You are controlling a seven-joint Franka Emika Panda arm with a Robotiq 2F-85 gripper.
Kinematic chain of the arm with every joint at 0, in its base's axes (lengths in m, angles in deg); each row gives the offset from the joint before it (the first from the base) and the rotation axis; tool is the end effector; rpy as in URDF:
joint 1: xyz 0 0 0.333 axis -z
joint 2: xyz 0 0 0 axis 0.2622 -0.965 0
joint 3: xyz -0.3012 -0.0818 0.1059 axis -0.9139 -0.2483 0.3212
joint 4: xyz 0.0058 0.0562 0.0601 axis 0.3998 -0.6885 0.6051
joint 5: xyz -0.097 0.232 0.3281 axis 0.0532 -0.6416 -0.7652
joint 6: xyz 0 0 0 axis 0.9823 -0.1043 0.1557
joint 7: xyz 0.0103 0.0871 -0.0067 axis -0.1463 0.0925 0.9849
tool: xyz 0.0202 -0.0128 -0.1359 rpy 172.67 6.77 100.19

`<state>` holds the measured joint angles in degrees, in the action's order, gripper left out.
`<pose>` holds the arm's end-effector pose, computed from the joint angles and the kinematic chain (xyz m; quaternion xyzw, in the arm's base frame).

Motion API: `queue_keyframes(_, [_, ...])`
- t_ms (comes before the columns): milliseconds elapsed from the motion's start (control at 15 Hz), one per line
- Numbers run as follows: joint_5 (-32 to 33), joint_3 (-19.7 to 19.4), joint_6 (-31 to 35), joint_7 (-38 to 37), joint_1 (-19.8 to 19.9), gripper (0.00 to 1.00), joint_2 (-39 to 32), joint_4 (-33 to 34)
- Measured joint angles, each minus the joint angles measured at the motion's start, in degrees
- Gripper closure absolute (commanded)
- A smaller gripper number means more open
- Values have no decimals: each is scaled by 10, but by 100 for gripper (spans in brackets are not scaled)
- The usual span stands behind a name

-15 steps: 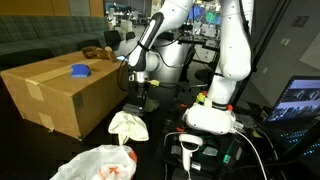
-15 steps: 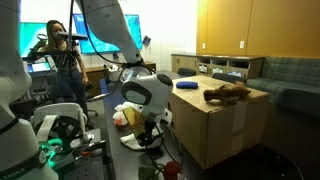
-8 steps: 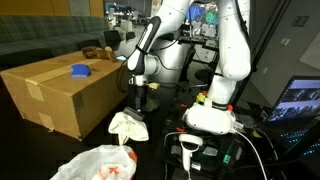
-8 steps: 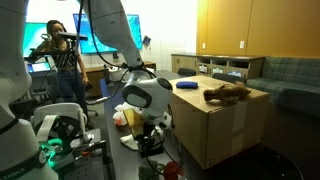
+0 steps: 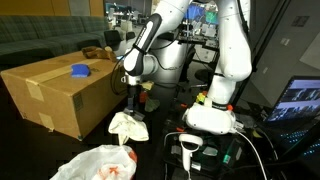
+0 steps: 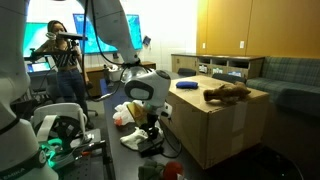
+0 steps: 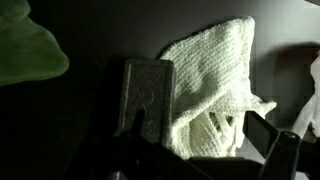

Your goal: Pick up all the objects from the table and put them on the box, then pick up all the objects from the box and put them on the table

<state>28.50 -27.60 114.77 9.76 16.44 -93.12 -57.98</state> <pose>0.4500 0.0954 0.0983 -0.9793 -0.1019 0.0891 0.1505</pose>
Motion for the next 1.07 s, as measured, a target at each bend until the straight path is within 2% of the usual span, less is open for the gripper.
queue_keyframes(467, [90,11,1,-92,-46,0,3,15])
queue_keyframes(867, [197,8,13,-223,-129,0,0,29])
queue_keyframes(1067, [270,-10,39,-295,-178,0,-15,35])
